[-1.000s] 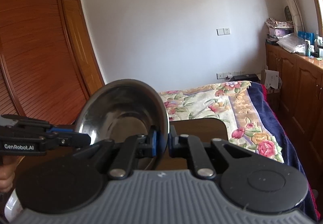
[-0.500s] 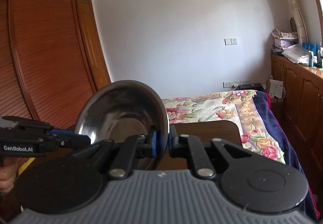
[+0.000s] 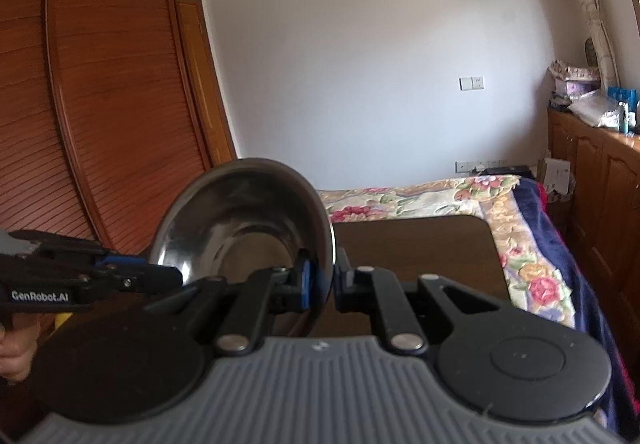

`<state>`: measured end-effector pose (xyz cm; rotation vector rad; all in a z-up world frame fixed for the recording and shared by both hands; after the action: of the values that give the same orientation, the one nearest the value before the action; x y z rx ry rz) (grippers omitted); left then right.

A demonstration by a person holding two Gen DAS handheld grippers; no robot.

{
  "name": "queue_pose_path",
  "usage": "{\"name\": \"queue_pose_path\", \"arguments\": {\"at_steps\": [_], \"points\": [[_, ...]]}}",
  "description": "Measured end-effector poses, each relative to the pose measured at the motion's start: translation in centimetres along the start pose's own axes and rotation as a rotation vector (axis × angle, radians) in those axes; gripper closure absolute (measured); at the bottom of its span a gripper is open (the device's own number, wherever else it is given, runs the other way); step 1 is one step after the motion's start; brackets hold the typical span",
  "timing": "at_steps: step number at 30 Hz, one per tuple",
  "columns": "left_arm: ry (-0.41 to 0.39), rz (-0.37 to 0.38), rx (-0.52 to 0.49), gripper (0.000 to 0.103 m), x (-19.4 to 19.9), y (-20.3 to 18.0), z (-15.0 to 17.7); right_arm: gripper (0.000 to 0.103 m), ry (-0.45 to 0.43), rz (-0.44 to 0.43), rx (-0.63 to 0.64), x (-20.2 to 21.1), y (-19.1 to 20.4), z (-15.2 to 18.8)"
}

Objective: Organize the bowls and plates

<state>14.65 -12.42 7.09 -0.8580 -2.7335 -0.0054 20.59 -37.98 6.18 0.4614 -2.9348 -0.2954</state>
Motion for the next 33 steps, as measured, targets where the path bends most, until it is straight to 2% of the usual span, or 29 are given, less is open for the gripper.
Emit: {"name": "queue_pose_path", "arguments": {"at_steps": [6, 18, 22, 28, 33], "points": [[-0.021, 0.01, 0.001, 0.06, 1.2, 0.1, 0.9, 0.09, 0.01, -0.024, -0.021, 0.4, 0.4, 0.8], [-0.035, -0.005, 0.037, 0.06, 2.6, 0.5, 5.1, 0.09, 0.05, -0.075, -0.049, 1.1, 1.8, 4.4], [-0.027, -0.013, 0.04, 0.06, 2.1, 0.5, 5.9, 0.09, 0.065, -0.082, -0.055, 1.5, 2.0, 5.4], [-0.004, -0.021, 0.096, 0.06, 1.1, 0.9, 6.7, 0.09, 0.086, -0.076, -0.054, 1.3, 2.3, 6.3], [0.016, -0.037, 0.093, 0.06, 0.3, 0.9, 7.4, 0.089, 0.096, -0.066, -0.025, 1.1, 2.9, 6.8]]}}
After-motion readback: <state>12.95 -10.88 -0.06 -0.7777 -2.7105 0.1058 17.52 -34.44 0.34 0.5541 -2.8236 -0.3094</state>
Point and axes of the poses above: each gripper's, at about its wrist camera, not at the fingertips, and x roughly against the way its jaws point, y to its left, z to its underside, the point moved 3 cm from there along -x, roughly the way its jaws point, and after that the axes turned 12 degrees about -y, right-handed, at the moved point
